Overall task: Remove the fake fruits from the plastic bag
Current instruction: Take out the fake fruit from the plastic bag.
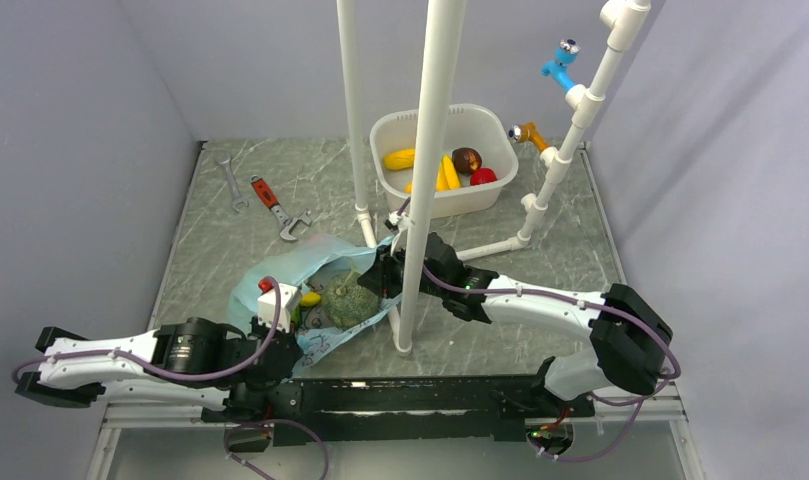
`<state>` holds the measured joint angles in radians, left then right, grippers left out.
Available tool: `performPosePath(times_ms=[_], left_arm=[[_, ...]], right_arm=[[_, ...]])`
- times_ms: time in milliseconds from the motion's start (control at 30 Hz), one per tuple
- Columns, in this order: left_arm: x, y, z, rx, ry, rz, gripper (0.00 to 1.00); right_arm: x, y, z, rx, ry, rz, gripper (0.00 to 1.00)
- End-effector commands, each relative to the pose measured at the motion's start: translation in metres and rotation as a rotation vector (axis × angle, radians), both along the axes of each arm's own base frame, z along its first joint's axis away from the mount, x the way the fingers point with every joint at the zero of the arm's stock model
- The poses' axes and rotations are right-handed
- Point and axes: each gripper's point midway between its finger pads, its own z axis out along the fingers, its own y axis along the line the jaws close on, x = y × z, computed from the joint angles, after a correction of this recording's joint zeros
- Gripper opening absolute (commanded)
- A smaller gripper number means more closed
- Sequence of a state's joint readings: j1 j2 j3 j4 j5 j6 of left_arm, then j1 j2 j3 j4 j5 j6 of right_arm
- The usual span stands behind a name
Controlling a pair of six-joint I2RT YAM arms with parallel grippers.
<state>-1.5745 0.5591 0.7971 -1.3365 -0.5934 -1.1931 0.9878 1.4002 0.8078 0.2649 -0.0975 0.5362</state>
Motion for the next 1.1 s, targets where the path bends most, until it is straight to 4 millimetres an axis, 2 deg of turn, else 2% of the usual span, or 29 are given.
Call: performPosePath(times_ms=[0,67,100,267,500,633,833,967,1067], left_arm=[[0.006,-0.029,0.013,-0.146,-0.052,-0.014,0.0],[0.01,-0.032,0.016,-0.161,-0.075,-0.013,0.0],[0.011,-0.032,0.016,-0.16,-0.085,-0.013,0.0],[0.014,-0.022,0.018,-0.128,-0.094,0.002,0.0],[0.016,-0.022,0.023,-0.149,-0.111,-0.006,0.0],[0.018,-0.023,0.022,-0.144,-0.123,-0.001,0.0],[0.03,-0.022,0.031,-0.139,-0.18,0.065,0.0],[0.044,-0.023,0.055,-0.172,-0.264,0.107,0.0],[0.052,-0.027,0.078,-0.211,-0.334,0.096,0.0]], right_arm=[[-0.005,0.017,0.026,0.04,-0.029,0.088,0.11],[-0.007,0.018,0.028,0.039,-0.022,0.103,0.01],[-0.009,0.019,0.031,0.052,-0.023,0.112,0.0],[-0.02,0.026,0.053,0.153,-0.027,0.166,0.0],[-0.025,0.025,0.083,0.257,-0.036,0.174,0.0],[-0.017,0.016,0.098,0.315,-0.028,0.152,0.0],[-0.012,0.007,0.12,0.453,0.026,0.228,0.0],[-0.014,0.009,0.117,0.427,0.017,0.273,0.0],[-0.016,0.016,0.096,0.366,0.068,0.316,0.0]])
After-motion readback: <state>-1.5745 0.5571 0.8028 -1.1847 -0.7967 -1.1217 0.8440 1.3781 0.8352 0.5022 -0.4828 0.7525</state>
